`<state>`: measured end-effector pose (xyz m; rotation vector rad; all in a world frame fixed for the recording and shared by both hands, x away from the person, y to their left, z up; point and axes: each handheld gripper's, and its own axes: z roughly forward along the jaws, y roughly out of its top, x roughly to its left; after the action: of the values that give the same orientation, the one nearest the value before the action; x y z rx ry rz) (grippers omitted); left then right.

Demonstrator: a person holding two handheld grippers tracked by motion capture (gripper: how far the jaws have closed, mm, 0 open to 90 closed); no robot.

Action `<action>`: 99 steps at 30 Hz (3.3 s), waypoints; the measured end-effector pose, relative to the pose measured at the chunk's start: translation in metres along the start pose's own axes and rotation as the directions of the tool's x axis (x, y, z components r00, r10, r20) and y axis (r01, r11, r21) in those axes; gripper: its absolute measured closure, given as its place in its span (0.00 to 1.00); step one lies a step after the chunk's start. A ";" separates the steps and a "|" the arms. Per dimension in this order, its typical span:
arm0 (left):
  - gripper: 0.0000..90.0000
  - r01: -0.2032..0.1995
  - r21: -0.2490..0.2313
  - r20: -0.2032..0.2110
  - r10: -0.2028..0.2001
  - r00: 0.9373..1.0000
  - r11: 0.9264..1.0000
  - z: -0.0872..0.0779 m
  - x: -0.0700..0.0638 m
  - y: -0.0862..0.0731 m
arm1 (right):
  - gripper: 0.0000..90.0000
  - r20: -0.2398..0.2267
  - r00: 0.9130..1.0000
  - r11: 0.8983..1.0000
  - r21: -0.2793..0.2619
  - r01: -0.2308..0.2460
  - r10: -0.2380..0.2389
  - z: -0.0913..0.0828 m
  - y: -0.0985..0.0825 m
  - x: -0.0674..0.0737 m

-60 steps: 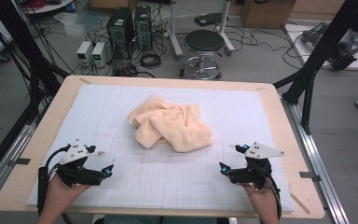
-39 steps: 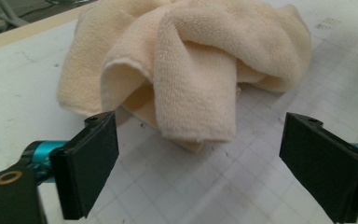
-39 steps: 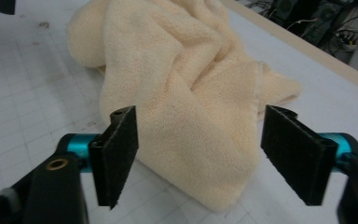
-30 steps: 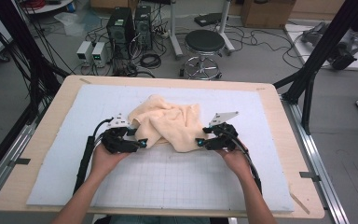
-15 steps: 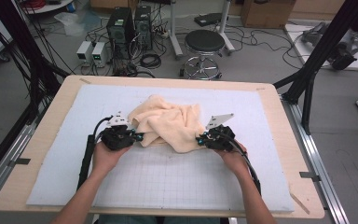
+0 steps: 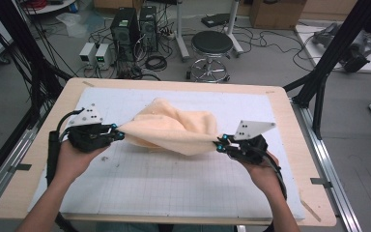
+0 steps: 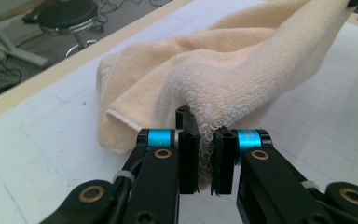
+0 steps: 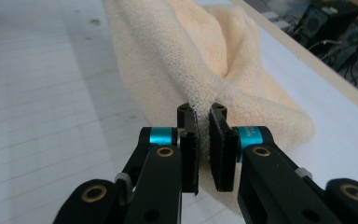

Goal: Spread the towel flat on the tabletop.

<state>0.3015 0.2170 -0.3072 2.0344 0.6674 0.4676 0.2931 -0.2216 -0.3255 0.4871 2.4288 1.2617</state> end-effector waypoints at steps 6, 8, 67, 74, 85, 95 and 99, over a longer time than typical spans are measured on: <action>0.93 -0.083 0.028 0.070 0.081 0.994 0.996 -0.034 -0.036 -0.013 | 0.93 -0.072 0.997 1.000 -0.010 0.022 -0.023 -0.035 -0.007 0.054; 0.93 -0.091 0.041 0.102 0.087 0.991 0.995 -0.041 -0.049 -0.026 | 0.93 -0.097 0.995 0.999 0.022 0.040 -0.038 -0.038 -0.014 0.075; 0.67 -0.008 0.119 0.194 -0.015 0.981 0.993 -0.012 -0.062 -0.086 | 0.68 -0.134 0.988 0.990 0.130 -0.060 0.078 -0.001 -0.051 0.052; 0.60 0.015 0.044 0.144 -0.021 0.989 0.999 0.021 -0.026 -0.058 | 0.64 -0.070 0.984 0.981 0.118 -0.153 0.162 0.022 -0.059 0.005; 0.66 0.065 0.252 0.137 -0.102 0.985 0.965 0.091 0.004 -0.073 | 0.68 -0.025 0.976 0.944 0.261 -0.201 0.215 0.068 -0.090 -0.012; 0.92 0.033 0.259 0.123 -0.067 0.990 0.965 0.090 -0.003 -0.070 | 0.95 -0.027 0.980 0.941 0.287 -0.181 0.197 0.066 -0.085 -0.010; 0.93 0.055 0.199 0.119 -0.080 0.990 0.978 0.073 -0.003 -0.069 | 0.96 -0.026 0.987 0.948 0.282 -0.144 0.158 0.059 -0.076 -0.010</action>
<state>0.3210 0.1973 -0.4036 2.1972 0.7265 0.2383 0.3186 -0.2255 -0.4187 0.7410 2.6700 0.9980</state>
